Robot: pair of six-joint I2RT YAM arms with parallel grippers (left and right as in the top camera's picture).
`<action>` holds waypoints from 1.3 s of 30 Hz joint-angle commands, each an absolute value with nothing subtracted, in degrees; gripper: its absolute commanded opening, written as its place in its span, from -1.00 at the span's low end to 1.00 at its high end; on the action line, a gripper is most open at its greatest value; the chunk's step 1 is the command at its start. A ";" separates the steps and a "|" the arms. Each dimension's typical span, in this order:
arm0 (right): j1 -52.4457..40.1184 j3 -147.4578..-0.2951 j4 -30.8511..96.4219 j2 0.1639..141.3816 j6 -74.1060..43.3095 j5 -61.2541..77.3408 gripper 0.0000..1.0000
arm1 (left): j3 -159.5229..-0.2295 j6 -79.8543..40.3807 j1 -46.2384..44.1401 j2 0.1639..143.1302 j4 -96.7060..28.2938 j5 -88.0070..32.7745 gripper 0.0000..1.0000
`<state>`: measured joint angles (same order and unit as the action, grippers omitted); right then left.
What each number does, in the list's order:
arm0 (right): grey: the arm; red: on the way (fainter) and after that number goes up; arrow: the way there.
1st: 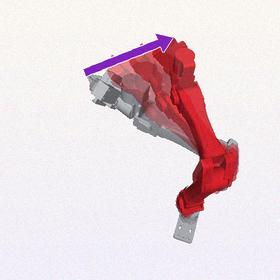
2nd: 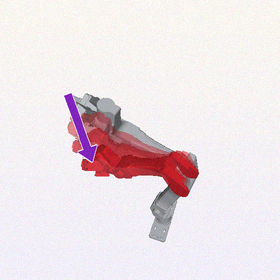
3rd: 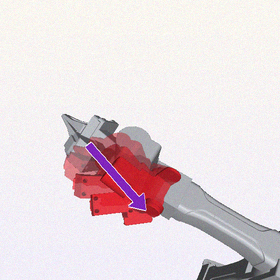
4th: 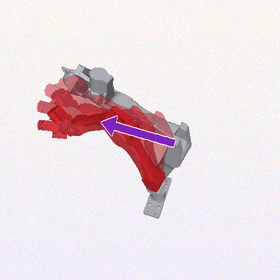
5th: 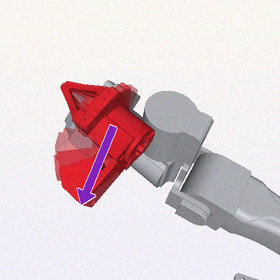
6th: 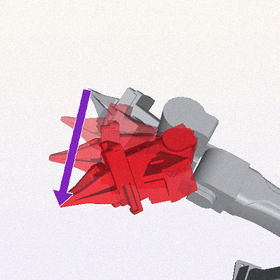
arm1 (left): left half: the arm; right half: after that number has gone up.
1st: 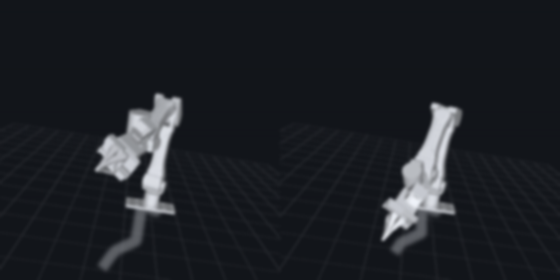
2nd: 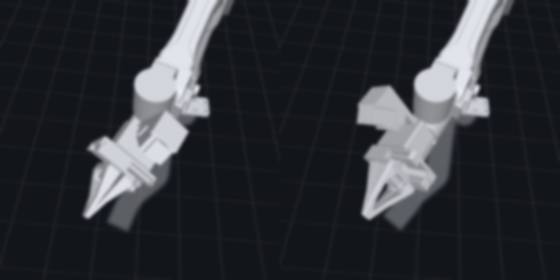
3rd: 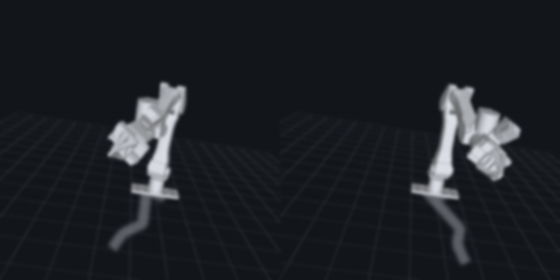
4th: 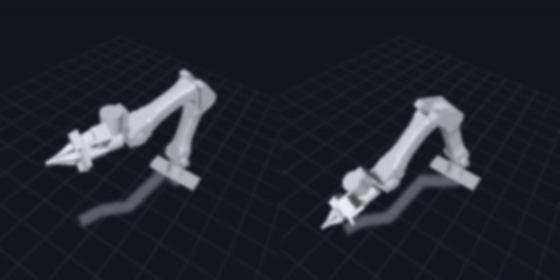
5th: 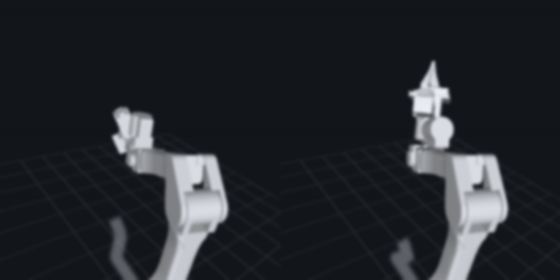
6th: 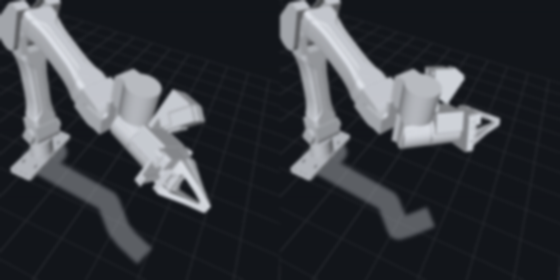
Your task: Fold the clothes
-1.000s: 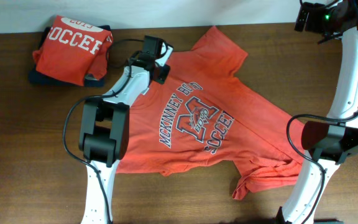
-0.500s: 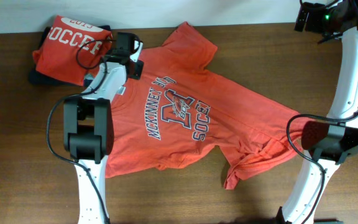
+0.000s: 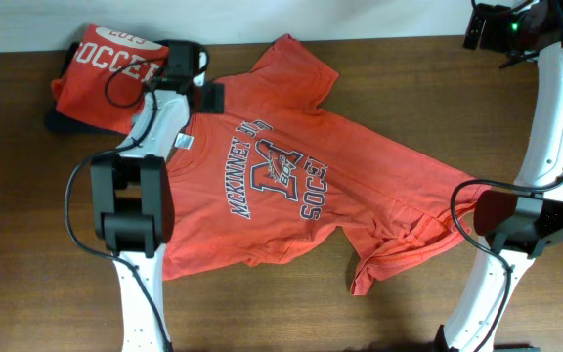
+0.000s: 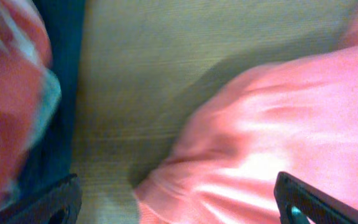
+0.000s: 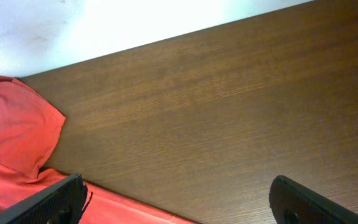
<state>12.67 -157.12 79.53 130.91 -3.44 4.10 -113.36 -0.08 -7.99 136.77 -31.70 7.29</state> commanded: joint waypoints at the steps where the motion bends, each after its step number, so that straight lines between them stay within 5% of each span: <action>1: 12.88 -156.86 79.57 131.28 -3.68 3.86 0.97 | -117.99 -0.71 -11.07 124.73 -33.63 6.20 0.98; 13: 12.80 -156.86 79.15 131.28 -9.15 10.48 0.97 | -117.99 -0.67 -13.34 112.46 -47.03 6.31 0.98; 21: 12.88 -156.86 90.13 131.28 -8.75 13.10 0.97 | -117.95 -0.64 -13.34 112.53 -50.26 6.26 0.98; 22: 12.88 -156.86 91.79 131.28 -7.14 13.08 0.83 | -117.95 -0.67 -13.34 112.53 -50.24 6.26 0.98; 25: 12.88 -156.77 97.36 131.33 -4.91 13.06 -0.79 | -117.95 -0.64 -13.34 112.53 -50.26 6.26 0.98; 26: 12.88 -155.68 97.36 131.24 -4.71 13.10 -0.92 | -117.95 -0.64 -13.34 112.53 -50.26 6.26 0.98; 39: 11.33 -123.90 97.27 131.20 -7.97 12.84 -0.92 | -117.95 -0.67 -13.34 112.53 -50.26 6.26 0.98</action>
<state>11.73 -131.92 97.03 131.04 -7.31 13.17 -118.06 -0.08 -13.43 112.20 -50.17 6.24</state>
